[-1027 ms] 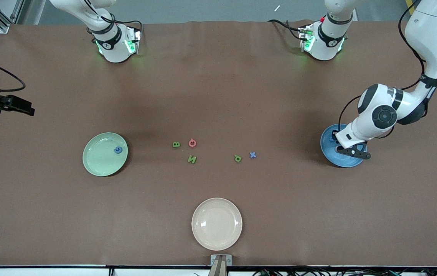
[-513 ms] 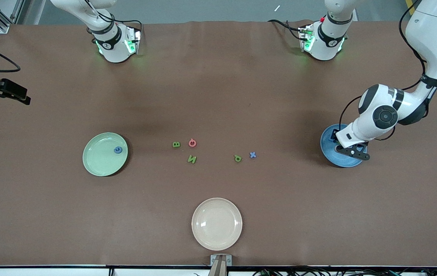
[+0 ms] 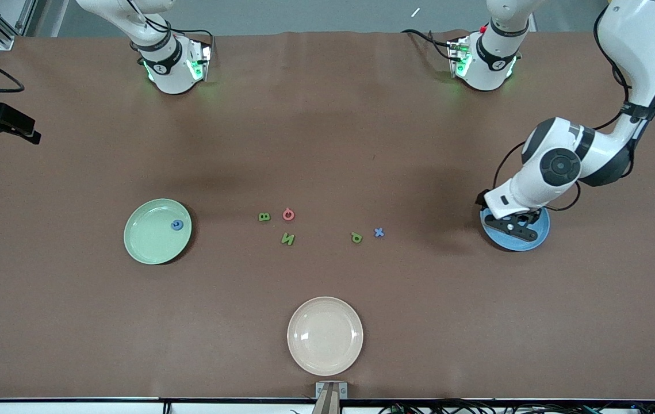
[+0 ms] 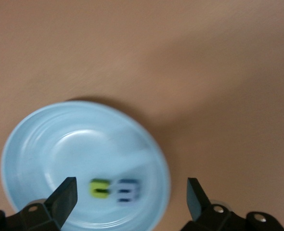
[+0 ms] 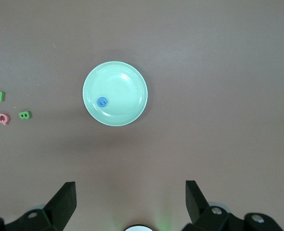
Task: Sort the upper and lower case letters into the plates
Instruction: 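Move the left gripper over to the blue x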
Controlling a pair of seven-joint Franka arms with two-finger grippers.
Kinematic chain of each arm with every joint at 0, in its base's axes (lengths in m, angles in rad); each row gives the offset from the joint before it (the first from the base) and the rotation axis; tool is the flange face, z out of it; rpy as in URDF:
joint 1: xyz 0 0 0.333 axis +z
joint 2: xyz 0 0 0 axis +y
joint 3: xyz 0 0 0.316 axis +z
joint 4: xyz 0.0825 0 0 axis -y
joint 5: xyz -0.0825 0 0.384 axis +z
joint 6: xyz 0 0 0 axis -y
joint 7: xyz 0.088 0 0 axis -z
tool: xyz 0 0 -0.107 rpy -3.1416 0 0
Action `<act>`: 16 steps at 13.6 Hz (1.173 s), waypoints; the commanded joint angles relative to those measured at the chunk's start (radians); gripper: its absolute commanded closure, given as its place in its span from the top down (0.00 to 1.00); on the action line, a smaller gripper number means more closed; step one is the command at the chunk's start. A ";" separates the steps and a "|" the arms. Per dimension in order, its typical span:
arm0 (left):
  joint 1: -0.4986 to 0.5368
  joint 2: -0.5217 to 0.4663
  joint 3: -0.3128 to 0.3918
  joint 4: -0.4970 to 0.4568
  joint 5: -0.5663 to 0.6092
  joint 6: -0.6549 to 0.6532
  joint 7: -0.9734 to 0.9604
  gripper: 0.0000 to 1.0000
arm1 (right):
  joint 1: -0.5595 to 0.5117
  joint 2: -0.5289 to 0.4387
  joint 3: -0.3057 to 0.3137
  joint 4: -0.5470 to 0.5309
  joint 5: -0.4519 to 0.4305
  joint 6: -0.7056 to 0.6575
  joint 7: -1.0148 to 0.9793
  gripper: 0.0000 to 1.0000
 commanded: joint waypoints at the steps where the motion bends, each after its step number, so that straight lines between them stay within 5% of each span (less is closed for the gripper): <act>1: -0.096 0.012 -0.027 0.040 -0.020 -0.040 -0.168 1.00 | -0.026 -0.053 0.022 -0.045 0.004 0.015 -0.007 1.00; 7: -0.361 0.177 -0.016 0.218 -0.009 -0.052 -0.588 1.00 | -0.029 -0.072 0.023 -0.050 0.016 0.019 -0.008 1.00; 12: -0.682 0.286 0.218 0.387 -0.009 -0.052 -0.751 1.00 | -0.017 -0.075 0.022 -0.051 0.041 0.026 -0.068 1.00; 16: -0.719 0.324 0.243 0.402 -0.008 -0.043 -0.784 0.99 | -0.013 -0.087 0.025 -0.051 0.029 0.022 -0.058 1.00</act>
